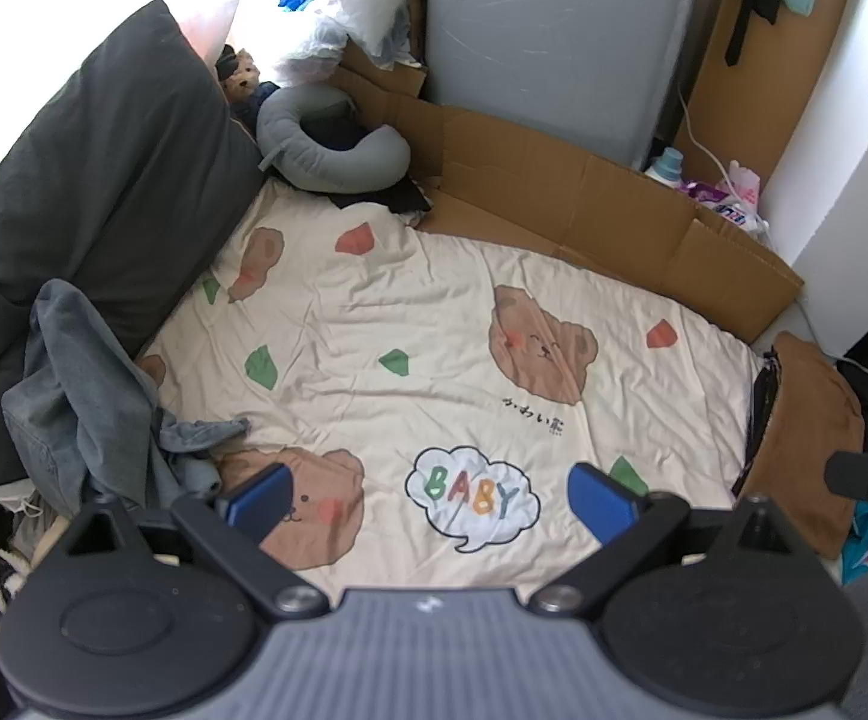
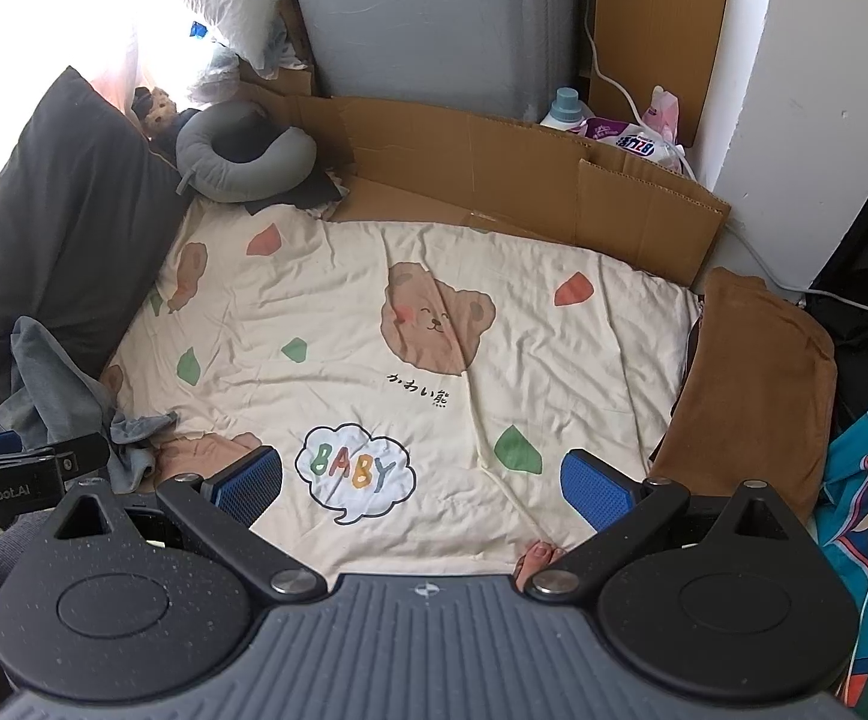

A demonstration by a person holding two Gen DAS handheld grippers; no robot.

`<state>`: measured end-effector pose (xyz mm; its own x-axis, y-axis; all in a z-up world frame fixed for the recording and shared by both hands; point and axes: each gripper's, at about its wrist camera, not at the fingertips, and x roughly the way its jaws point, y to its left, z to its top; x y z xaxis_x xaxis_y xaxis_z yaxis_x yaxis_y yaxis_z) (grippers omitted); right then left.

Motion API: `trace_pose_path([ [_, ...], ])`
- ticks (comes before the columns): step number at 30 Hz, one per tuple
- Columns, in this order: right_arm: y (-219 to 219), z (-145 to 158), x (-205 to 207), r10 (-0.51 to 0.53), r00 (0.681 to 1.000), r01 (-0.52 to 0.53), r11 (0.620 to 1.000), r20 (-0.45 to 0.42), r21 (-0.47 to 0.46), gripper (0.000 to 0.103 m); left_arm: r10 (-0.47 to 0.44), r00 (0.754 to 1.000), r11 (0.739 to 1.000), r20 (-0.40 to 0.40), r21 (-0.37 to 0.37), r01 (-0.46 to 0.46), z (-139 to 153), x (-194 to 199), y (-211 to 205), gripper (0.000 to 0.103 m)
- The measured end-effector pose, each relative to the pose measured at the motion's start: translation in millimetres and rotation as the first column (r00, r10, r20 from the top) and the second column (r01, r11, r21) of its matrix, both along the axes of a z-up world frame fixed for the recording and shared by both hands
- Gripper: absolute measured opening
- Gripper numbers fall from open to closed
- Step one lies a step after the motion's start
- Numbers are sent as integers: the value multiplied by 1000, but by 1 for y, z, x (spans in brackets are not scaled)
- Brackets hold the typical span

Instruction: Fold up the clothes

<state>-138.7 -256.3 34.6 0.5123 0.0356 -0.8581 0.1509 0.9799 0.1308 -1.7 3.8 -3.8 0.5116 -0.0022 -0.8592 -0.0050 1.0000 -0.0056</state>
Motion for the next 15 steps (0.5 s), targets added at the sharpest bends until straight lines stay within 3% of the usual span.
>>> trace_pose_path([
  [15,0,-1,-1,-4,1000,4,1000,4,4,102,11,1000,1000,-3,-2,-11,2,4,3,99],
])
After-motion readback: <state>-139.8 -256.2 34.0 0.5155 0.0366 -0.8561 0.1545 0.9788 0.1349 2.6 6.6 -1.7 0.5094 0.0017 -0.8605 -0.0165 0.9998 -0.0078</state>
